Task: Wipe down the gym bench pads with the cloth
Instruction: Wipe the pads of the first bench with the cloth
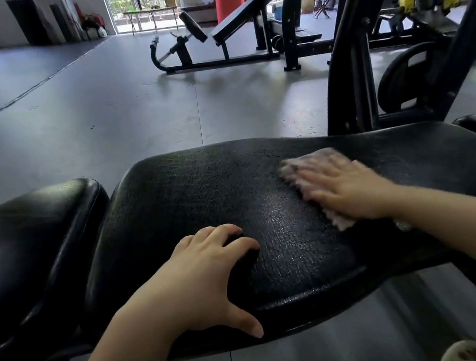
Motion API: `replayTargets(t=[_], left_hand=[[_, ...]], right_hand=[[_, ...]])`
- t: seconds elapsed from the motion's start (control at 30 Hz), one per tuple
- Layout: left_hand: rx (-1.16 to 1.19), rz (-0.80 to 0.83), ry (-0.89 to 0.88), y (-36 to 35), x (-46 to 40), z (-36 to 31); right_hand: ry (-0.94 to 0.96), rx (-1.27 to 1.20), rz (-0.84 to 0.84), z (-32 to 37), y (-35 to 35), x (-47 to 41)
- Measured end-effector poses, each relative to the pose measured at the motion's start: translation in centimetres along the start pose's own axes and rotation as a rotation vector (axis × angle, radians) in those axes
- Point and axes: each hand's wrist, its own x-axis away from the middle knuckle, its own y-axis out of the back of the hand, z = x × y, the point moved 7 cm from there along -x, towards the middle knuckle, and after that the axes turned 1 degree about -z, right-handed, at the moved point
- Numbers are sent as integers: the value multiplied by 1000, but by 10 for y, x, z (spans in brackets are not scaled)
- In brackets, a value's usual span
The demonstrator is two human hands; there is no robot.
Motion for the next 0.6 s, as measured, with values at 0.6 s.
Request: replayTargets(t=[0.6], left_hand=[[13, -44, -10, -1, 2, 1]], right_hand=[[337, 16, -30, 108, 5, -25]])
